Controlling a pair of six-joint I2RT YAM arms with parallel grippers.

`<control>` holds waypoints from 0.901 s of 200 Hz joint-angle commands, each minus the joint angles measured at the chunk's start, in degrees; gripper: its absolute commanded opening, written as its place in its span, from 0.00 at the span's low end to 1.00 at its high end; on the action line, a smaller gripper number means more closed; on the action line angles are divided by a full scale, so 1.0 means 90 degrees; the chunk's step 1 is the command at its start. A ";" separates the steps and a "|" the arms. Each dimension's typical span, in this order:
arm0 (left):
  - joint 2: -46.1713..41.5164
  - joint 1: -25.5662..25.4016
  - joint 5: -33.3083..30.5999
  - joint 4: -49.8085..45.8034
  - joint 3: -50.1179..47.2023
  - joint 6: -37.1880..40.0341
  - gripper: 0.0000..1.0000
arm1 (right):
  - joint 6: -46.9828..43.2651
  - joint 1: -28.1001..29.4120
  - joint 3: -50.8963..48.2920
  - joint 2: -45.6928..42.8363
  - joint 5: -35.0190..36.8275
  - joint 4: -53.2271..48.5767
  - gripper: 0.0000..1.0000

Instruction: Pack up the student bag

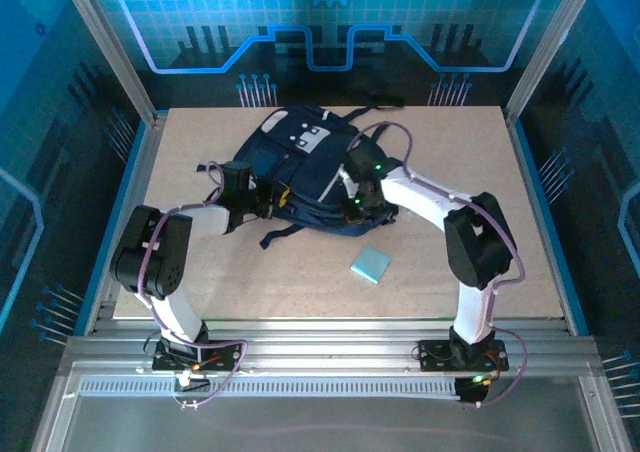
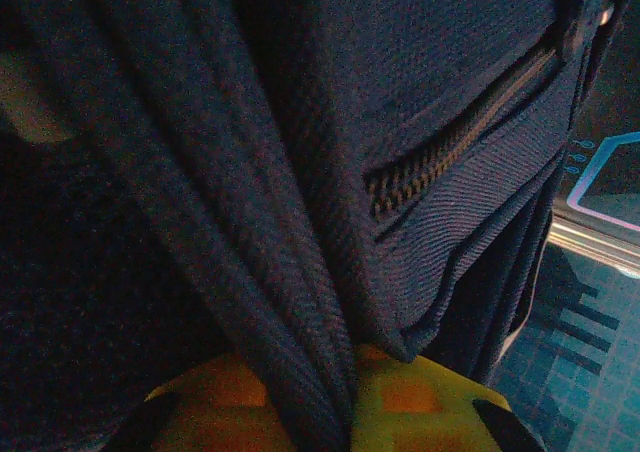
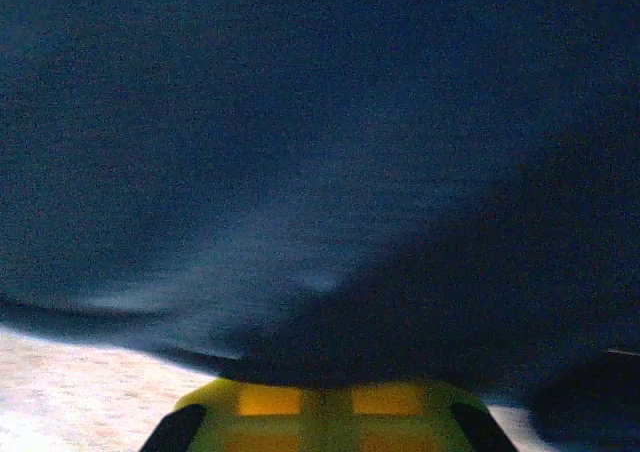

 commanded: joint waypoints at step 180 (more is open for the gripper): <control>0.1105 0.1401 0.0306 -0.3890 0.4321 0.3398 0.86 | -0.1360 0.1534 0.2106 0.1361 -0.1569 0.0413 0.00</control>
